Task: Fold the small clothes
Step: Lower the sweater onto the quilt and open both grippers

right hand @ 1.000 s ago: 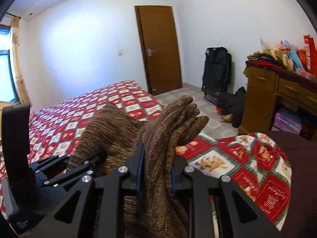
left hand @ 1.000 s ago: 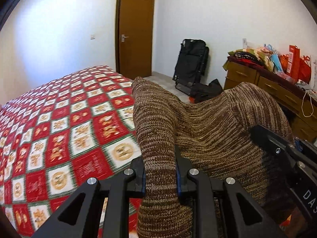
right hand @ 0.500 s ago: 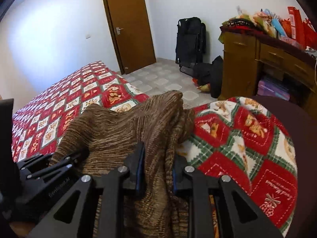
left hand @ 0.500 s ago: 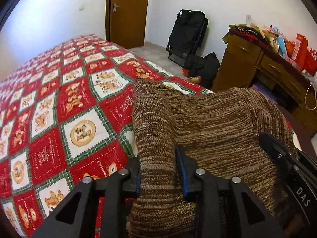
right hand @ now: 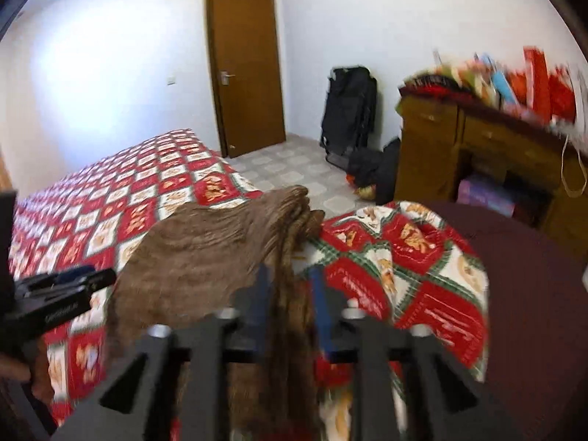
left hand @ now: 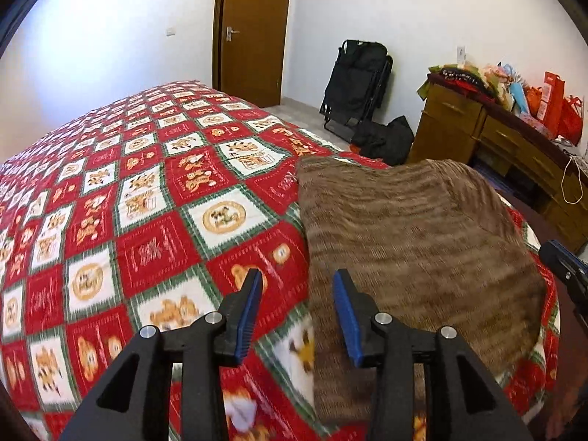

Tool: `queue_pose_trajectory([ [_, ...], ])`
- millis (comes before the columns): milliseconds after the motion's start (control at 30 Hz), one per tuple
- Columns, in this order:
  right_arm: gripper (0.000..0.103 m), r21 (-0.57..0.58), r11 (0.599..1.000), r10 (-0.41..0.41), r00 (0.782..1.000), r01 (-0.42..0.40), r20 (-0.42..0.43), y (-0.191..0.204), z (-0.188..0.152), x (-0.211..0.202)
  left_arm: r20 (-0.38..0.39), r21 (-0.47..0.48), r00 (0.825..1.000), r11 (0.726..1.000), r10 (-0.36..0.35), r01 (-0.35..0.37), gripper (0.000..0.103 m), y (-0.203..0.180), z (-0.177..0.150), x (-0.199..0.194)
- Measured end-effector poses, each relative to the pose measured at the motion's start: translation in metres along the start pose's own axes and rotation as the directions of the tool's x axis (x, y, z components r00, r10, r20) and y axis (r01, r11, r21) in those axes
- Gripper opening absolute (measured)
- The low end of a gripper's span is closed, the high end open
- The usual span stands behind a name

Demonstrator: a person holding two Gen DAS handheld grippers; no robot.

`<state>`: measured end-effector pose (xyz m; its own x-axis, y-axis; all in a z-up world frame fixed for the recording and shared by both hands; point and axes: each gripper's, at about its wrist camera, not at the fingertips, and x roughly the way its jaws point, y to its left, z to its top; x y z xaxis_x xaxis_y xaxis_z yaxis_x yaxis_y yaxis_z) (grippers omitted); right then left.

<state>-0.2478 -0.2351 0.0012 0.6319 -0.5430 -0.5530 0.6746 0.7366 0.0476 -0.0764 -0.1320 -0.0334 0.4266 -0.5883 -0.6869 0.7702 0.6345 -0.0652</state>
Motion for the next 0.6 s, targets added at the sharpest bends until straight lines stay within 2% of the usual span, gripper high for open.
queue_pose_trajectory([
  [67, 0.018, -0.031, 0.999, 0.04, 0.999, -0.04, -0.008, 0.011, -0.004, -0.004, -0.01, 0.011, 1.0, 1.0, 0.007, -0.007, 0.042, -0.005, -0.006, 0.002],
  [167, 0.018, -0.081, 0.995, 0.057, 0.998, -0.058, -0.023, 0.027, -0.01, 0.0, -0.071, 0.033, 0.997, 0.999, 0.033, -0.03, 0.042, -0.01, -0.016, 0.011],
  [233, 0.018, -0.079, 0.994, 0.068, 0.995, -0.074, -0.074, 0.03, -0.016, 0.011, -0.09, 0.044, 0.995, 0.998, 0.04, -0.036, 0.042, -0.012, -0.02, 0.013],
  [333, 0.015, -0.057, 0.998, 0.032, 0.989, -0.041, -0.147, 0.022, -0.031, 0.025, -0.078, 0.085, 0.994, 0.994, 0.076, -0.069, 0.042, -0.016, -0.025, 0.014],
  [367, 0.015, -0.047, 0.998, 0.046, 0.991, -0.052, -0.127, 0.019, -0.033, 0.022, -0.079, 0.098, 0.993, 0.992, 0.088, -0.081, 0.042, -0.018, -0.026, 0.014],
  [467, 0.014, -0.064, 0.997, 0.021, 0.99, -0.03, -0.14, 0.018, -0.035, 0.018, -0.076, 0.137, 0.989, 0.984, 0.125, -0.114, 0.042, -0.025, -0.031, 0.012],
  [600, 0.015, -0.051, 0.999, 0.011, 0.987, -0.02, -0.158, 0.019, -0.037, 0.01, -0.076, 0.152, 0.989, 0.982, 0.125, -0.112, 0.042, -0.027, -0.035, -0.001],
])
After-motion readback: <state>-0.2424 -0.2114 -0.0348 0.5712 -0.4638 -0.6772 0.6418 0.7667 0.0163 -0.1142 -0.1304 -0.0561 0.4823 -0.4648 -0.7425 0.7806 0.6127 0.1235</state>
